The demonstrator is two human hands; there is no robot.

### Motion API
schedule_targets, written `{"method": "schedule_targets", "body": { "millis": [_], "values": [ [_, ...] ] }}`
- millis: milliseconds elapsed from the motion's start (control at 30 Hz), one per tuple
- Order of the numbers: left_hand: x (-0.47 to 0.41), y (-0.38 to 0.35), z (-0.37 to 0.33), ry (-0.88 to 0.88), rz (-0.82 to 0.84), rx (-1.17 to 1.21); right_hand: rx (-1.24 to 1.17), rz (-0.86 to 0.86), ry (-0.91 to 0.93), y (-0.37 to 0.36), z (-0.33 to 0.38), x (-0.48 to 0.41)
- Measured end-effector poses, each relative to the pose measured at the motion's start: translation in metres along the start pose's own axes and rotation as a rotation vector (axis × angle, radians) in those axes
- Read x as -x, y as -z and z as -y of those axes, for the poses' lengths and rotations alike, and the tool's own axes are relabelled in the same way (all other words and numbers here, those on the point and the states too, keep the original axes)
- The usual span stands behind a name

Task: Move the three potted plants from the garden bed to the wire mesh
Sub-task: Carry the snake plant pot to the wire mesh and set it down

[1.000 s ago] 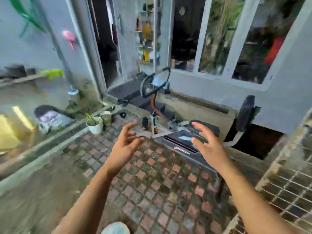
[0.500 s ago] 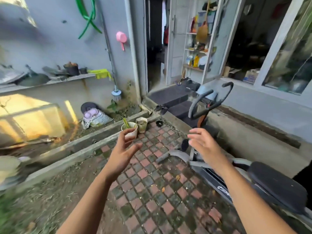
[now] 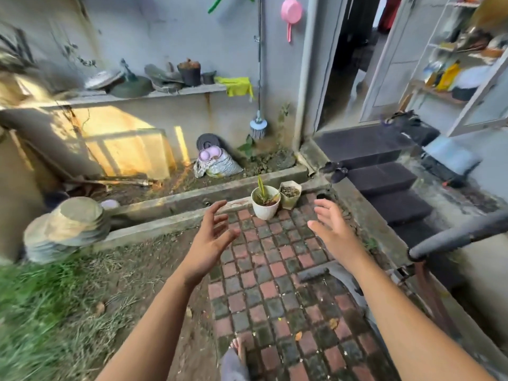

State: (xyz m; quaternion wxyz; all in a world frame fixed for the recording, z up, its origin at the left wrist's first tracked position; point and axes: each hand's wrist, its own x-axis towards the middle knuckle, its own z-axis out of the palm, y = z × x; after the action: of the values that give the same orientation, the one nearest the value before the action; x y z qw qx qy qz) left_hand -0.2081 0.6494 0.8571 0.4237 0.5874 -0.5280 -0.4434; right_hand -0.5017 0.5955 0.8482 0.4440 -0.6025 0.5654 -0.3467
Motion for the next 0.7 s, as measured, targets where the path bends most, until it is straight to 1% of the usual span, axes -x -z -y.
{"method": "schedule_targets", "body": {
  "millis": [100,167,300,433,533,700],
  "values": [
    [-0.086,0.001,0.022,0.032,0.008,-0.001,0.035,-0.043,-0.037,-0.009,-0.027,-0.077],
    [-0.12,-0.002,0.03,0.069,0.025,-0.004,0.042,-0.054,-0.068,-0.013,-0.038,-0.101],
    [-0.229,-0.013,0.048,0.162,0.132,-0.039,-0.005,-0.067,-0.178,-0.016,-0.067,-0.18],
    [-0.325,-0.033,0.06,0.17,0.21,-0.051,-0.044,-0.065,-0.24,-0.013,-0.096,-0.252],
    [-0.387,-0.049,0.07,0.14,0.22,-0.092,-0.059,-0.052,-0.225,-0.01,-0.123,-0.311],
    [-0.483,-0.074,0.111,0.18,0.188,-0.127,-0.104,-0.007,-0.281,-0.013,-0.177,-0.411]
  ]
}}
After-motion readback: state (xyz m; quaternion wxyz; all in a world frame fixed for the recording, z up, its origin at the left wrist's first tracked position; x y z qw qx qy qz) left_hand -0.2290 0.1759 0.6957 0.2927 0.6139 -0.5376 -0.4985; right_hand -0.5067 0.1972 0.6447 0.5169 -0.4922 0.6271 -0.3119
